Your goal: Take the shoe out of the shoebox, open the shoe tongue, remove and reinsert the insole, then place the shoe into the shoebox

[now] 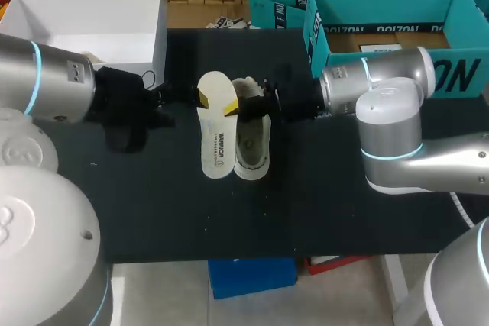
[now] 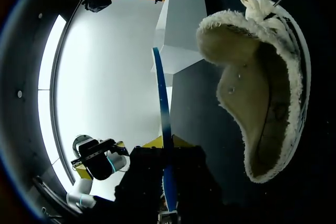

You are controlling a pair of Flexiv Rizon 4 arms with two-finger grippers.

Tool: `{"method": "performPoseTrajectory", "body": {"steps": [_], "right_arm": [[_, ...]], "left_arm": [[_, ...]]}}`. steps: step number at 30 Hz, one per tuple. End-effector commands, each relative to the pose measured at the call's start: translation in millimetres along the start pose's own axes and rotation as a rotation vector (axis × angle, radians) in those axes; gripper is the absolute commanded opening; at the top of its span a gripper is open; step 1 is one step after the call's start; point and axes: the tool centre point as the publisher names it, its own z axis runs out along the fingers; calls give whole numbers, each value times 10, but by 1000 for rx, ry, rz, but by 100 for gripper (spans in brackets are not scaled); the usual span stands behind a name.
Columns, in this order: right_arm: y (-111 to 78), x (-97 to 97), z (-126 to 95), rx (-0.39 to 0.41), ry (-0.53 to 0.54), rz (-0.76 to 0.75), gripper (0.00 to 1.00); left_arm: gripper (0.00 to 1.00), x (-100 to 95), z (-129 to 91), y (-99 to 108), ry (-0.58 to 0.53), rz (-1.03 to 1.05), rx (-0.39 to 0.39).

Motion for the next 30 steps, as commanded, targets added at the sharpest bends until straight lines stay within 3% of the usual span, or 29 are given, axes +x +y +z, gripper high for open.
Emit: {"method": "performPoseTrajectory", "body": {"steps": [1, 12, 15, 20, 27, 30], "right_arm": [[-1, -2, 18, -3, -1, 0, 0], [-1, -2, 18, -3, -1, 0, 0], [-1, -2, 18, -3, -1, 0, 0], [-1, -2, 18, -3, -1, 0, 0], [-1, -2, 18, -3, -1, 0, 0], [-1, -2, 18, -3, -1, 0, 0]], "left_arm": [[100, -22, 23, 0, 191, 0, -2], [100, -22, 23, 0, 191, 0, -2], [100, -46, 154, 72, 246, 23, 46], [100, -115, 300, 192, 408, 18, 37], [100, -186, 418, 203, 496, -17, 77], [100, -219, 447, 207, 596, -61, 65]]}}
